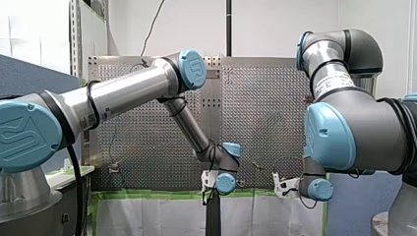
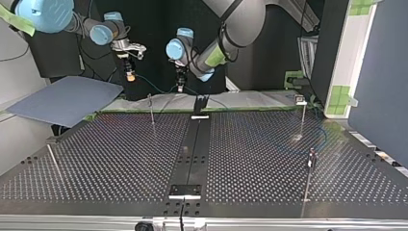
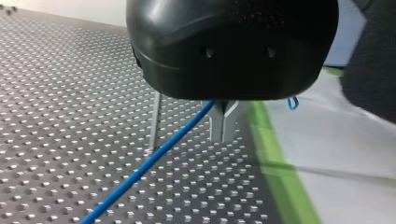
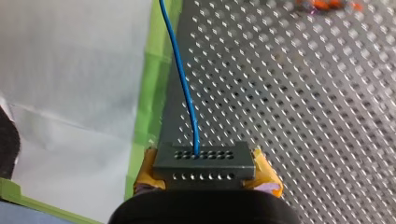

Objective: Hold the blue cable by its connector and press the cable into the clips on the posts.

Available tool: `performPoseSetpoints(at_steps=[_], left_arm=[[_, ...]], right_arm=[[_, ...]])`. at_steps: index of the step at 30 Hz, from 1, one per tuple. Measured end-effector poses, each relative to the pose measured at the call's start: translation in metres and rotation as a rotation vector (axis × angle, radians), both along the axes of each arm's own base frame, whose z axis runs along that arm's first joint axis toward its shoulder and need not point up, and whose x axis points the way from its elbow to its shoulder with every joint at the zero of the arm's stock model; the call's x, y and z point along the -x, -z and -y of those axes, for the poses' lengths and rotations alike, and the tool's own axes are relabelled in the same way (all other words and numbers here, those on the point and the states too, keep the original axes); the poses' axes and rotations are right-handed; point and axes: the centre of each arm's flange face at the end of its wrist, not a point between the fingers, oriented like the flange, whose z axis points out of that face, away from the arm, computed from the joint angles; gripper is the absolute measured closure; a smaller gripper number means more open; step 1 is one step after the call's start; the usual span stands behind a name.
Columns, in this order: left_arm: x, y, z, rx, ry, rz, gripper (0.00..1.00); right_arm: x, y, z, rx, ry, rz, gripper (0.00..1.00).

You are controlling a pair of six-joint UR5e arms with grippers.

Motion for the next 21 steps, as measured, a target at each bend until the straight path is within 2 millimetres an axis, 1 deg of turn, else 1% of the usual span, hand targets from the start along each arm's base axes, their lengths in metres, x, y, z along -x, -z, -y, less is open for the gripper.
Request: performPoseSetpoints(at_steps=[3,8,11,14,18,21], left_arm=[[-0.005,-0.005,0.005,0.012,0.003,0.010,0.98],[-0.004,-0.009,0.013,0.024,0.019,0.019,0.98],[-0.002,-0.007,0.016,0.024,0.024,0.020,0.98],[0.000,0.001,0.017,0.017,0.028,0.015,0.98],[0.000,0.009,0.017,0.008,0.026,0.010,0.98],[0.000,0.011,0.016,0.006,0.024,0.010,0.98]], right_arm=[[0.011,-0.011,0.000,0.011,0.007,0.028,1.00],[0.033,-0.032,0.002,0.043,0.041,0.078,1.00],[0.048,-0.048,0.012,0.081,0.076,0.106,1.00],[0.062,-0.065,0.025,0.118,0.108,0.133,1.00],[0.070,-0.085,0.038,0.155,0.127,0.167,1.00],[0.072,-0.092,0.043,0.162,0.132,0.192,1.00]])
